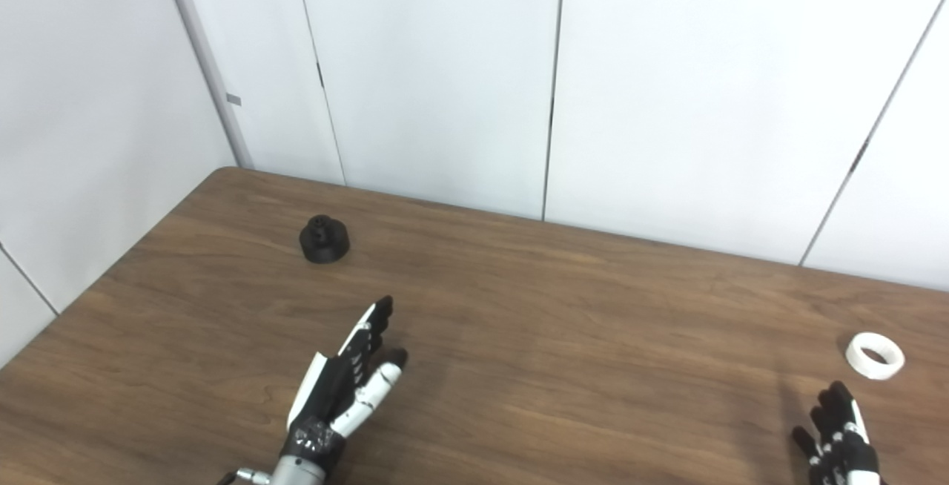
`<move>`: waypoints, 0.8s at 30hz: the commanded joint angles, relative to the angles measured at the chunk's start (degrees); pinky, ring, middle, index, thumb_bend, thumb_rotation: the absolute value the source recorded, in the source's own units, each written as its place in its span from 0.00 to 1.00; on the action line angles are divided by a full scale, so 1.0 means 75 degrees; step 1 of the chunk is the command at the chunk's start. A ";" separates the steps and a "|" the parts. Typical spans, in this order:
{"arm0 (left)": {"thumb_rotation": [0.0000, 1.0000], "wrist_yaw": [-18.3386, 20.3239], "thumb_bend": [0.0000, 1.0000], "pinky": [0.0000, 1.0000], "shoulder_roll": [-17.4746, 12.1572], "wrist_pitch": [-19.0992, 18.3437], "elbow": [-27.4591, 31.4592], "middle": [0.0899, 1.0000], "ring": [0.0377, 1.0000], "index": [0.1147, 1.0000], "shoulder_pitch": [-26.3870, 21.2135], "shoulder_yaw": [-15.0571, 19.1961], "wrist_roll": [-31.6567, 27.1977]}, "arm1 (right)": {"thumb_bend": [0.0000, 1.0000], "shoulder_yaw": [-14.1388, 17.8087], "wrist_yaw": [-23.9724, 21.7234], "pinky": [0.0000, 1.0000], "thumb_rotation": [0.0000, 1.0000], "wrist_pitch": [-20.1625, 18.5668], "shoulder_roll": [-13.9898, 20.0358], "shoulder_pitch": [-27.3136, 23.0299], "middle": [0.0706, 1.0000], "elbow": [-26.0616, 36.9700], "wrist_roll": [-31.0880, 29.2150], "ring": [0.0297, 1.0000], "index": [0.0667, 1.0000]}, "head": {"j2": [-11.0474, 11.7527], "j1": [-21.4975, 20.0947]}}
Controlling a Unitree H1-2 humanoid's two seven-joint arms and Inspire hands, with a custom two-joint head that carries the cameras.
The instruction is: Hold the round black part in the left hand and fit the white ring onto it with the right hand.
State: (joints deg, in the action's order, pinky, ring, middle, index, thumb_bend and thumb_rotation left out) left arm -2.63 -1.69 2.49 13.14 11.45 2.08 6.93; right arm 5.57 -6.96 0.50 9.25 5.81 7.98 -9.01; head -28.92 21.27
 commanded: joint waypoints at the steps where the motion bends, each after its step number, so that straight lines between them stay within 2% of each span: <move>1: 0.45 -0.0114 0.84 1.00 0.0088 -0.0146 0.0547 0.97 1.00 0.94 0.0204 -0.0008 0.0251 | 0.65 -0.0011 -0.0033 1.00 1.00 -0.0026 0.0022 -0.0021 1.00 0.0108 -0.0046 1.00 1.00 | -0.0027 0.0011; 3: 0.43 -0.0124 0.88 1.00 0.0000 -0.0403 0.0835 0.97 1.00 0.94 0.0081 0.0056 0.0384 | 0.65 -0.0014 -0.0035 1.00 1.00 -0.0030 0.0026 -0.0015 1.00 0.0106 -0.0042 1.00 1.00 | -0.0023 0.0011; 6: 0.32 -0.0108 0.92 1.00 -0.0194 -0.0610 0.1104 0.97 1.00 0.93 -0.0180 0.0185 0.0586 | 0.65 -0.0008 -0.0048 1.00 1.00 0.0030 0.0025 -0.0018 1.00 0.0049 -0.0061 1.00 1.00 | -0.0024 0.0028; 9: 0.29 -0.0192 0.95 0.99 -0.0472 -0.0878 0.1270 0.96 0.98 0.92 -0.0430 0.0281 0.1508 | 0.64 -0.0001 -0.0025 1.00 1.00 0.0030 0.0009 -0.0010 1.00 0.0096 -0.0063 1.00 1.00 | -0.0024 0.0028; 11: 0.30 -0.0189 0.96 0.97 -0.0585 -0.1059 0.1345 0.96 0.98 0.92 -0.0527 0.0334 0.1912 | 0.65 -0.0005 -0.0003 1.00 1.00 0.0002 0.0011 -0.0008 1.00 0.0133 -0.0032 1.00 1.00 | -0.0024 0.0028; 14: 0.35 -0.0129 0.97 0.99 -0.0830 -0.1700 0.1466 0.98 1.00 0.94 -0.0749 0.0470 0.2502 | 0.64 -0.0029 0.0018 1.00 1.00 0.0002 0.0011 -0.0033 1.00 0.0117 0.0038 1.00 1.00 | -0.0047 -0.0003; 24: 0.41 -0.0241 0.99 1.00 -0.1970 -0.2036 0.0613 0.97 1.00 0.90 -0.1450 0.0988 0.3284 | 0.65 -0.0048 0.0074 1.00 1.00 -0.0131 -0.0047 -0.0031 1.00 0.0255 0.0119 1.00 1.00 | -0.0066 -0.0053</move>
State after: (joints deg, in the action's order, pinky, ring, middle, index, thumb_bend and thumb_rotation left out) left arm -2.90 -14.54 -12.87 17.23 2.63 8.55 30.05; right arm 5.46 -6.62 -0.07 9.21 5.96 8.51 -8.14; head -29.36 20.83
